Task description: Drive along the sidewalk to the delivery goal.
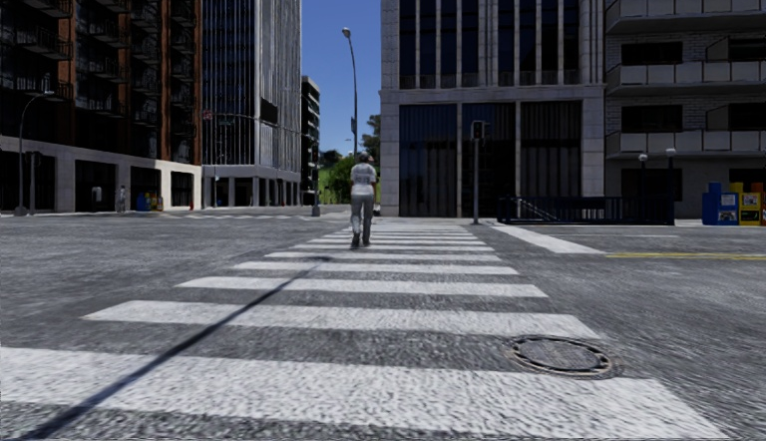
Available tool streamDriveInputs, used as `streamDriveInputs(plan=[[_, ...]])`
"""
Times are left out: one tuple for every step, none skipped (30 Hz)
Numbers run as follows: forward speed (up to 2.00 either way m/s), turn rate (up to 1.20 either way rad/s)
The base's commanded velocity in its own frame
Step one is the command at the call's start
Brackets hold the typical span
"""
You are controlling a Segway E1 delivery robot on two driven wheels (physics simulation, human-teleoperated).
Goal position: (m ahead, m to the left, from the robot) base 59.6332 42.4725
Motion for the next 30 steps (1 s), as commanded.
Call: streamDriveInputs(plan=[[2.00,0.00],[2.00,0.00],[2.00,0.00],[2.00,0.00],[2.00,0.00],[2.00,0.00],[2.00,0.00],[2.00,0.00],[2.00,0.00],[2.00,0.00],[2.00,0.00],[2.00,0.00],[2.00,0.00],[2.00,-0.08],[2.00,-0.18],[2.00,-0.22],[2.00,-0.22],[2.00,-0.27],[2.00,-0.31],[2.00,-0.34],[2.00,-0.34],[2.00,-0.37],[2.00,-0.41],[2.00,-0.43],[2.00,-0.43],[2.00,-0.43],[2.00,-0.39],[2.00,-0.28],[2.00,-0.28],[2.00,-0.19]])
